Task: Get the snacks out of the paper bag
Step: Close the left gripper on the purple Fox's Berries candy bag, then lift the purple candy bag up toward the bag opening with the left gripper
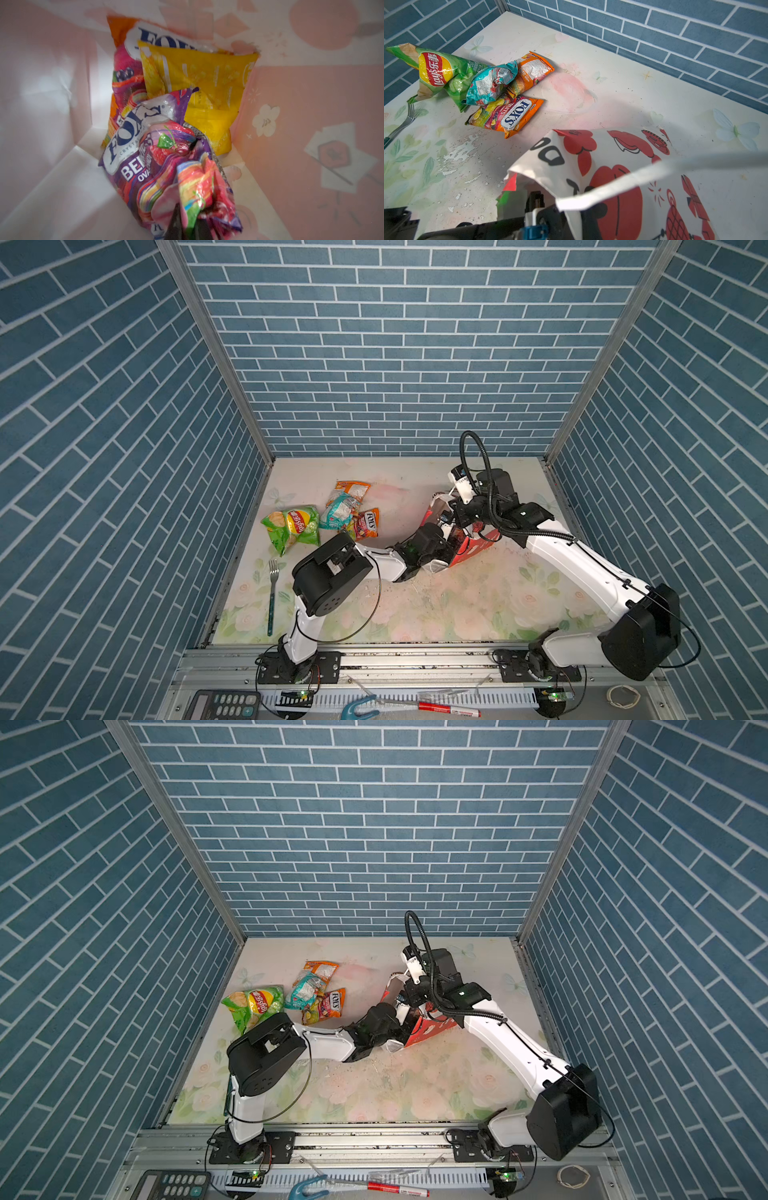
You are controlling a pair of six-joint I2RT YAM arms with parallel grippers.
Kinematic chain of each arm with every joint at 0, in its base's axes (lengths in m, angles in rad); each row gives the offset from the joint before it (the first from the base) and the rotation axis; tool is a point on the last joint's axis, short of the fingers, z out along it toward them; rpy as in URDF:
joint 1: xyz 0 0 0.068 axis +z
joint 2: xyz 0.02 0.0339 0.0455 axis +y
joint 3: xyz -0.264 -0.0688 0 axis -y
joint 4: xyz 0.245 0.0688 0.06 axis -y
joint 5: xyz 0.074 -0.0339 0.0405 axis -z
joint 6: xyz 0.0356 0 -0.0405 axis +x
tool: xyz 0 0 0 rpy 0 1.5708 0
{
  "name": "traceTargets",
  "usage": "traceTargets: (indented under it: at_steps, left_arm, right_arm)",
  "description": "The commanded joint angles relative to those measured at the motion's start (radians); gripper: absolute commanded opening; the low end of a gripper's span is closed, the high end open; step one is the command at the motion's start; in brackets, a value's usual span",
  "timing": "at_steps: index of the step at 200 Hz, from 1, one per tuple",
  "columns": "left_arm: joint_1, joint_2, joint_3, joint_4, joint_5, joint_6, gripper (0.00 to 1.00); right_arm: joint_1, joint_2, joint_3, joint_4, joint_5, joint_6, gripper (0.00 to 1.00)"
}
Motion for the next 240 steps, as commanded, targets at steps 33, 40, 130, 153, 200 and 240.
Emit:
traceTargets:
  at_steps: [33, 40, 130, 153, 200, 240]
  left_arm:
    - [0.019, -0.065, -0.035, 0.039, -0.043, -0.007, 0.00]
    - [0.023, -0.068, -0.038, 0.040, -0.051, -0.020, 0.00]
    - [0.043, -0.166, -0.045, 0.046, -0.042, -0.055, 0.00]
    - [0.046, -0.190, -0.044, 0.037, -0.043, -0.055, 0.00]
    - [0.062, -0.234, -0.060, 0.036, -0.032, -0.054, 0.00]
    - [0.067, -0.257, -0.085, 0.055, -0.024, -0.057, 0.00]
  right_arm:
    - [0.007, 0.018, -0.008, -0.040, 0.060, 0.006, 0.00]
    - [0.008, 0.019, -0.010, -0.041, 0.061, 0.008, 0.00]
    - [0.014, 0.019, -0.010, -0.017, 0.085, 0.009, 0.00]
    - [0.015, 0.016, -0.021, -0.007, 0.088, 0.007, 0.00]
    - [0.015, -0.006, -0.037, -0.012, 0.107, 0.005, 0.00]
    - [0.015, -0.025, -0.039, -0.001, 0.124, 0.016, 0.00]
